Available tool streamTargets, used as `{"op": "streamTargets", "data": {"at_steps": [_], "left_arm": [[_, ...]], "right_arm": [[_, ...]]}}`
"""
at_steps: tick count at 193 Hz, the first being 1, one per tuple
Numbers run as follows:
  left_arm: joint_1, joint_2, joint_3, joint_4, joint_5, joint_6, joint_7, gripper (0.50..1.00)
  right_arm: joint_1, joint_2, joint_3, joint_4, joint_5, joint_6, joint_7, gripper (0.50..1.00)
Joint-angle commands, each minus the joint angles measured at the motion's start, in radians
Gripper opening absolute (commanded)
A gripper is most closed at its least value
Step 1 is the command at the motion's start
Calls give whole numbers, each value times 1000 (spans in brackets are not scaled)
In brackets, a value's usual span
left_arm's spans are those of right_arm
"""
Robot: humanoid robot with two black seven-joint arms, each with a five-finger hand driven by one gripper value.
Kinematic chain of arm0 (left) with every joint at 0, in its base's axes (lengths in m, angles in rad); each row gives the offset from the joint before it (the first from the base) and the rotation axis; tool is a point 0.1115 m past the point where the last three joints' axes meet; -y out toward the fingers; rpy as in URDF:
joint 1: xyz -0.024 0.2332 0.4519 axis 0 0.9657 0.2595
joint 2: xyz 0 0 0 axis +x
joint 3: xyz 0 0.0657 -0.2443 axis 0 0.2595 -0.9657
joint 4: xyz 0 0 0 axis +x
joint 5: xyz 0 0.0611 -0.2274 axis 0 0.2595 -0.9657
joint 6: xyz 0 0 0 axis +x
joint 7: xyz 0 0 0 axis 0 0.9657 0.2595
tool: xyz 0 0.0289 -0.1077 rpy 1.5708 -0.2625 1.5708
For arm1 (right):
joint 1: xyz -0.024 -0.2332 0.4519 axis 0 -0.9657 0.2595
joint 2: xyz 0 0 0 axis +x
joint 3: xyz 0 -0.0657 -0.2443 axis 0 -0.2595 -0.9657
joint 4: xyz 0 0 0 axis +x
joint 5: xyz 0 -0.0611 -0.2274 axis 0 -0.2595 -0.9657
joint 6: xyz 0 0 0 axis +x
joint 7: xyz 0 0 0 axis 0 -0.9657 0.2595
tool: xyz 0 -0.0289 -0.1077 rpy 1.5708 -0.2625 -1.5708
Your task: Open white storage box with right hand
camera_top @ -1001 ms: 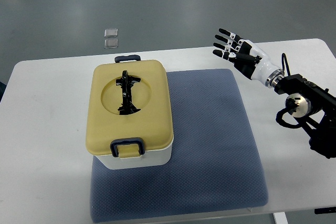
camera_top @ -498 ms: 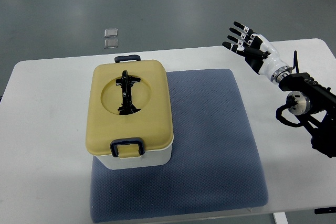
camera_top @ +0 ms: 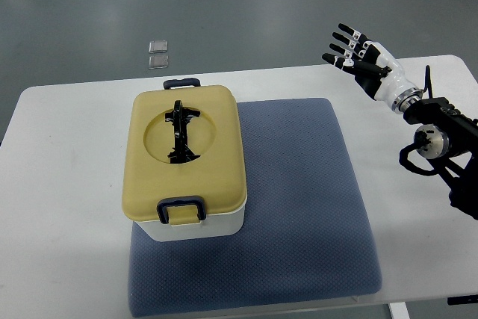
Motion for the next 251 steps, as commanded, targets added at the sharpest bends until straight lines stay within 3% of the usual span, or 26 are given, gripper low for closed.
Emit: {"op": "streamTargets", "data": {"at_steps": [1,67,97,135,145,168,190,226,251], "left_arm": [[0,0,0,0,0,1,0,1000],[0,0,0,0,0,1,0,1000],[0,0,0,0,0,1,0,1000],[0,0,0,0,0,-1,0,1000],[0,0,0,0,0,1,0,1000],[0,0,0,0,0,1,0,1000],[0,0,0,0,0,1,0,1000],[0,0,0,-1,0,1,0,1000],[0,0,0,0,0,-1,0,1000]], "right_arm": [[1,-1,0,-1,0,3,2,930],[13,-5,-1,-4,0,14,-7,930],[18,-17,-1,-2,0,128,-5,930],[70,-70,-59,1,0,145,5,928],[99,-96,-130,2,0,145,28,926],[229,-166,-377,7,3,135,163,911],[366,-186,-611,10,40,122,254,901],[550,-186,-869,53,39,53,355,901],[668,-178,-1000,94,26,31,355,901]]}}
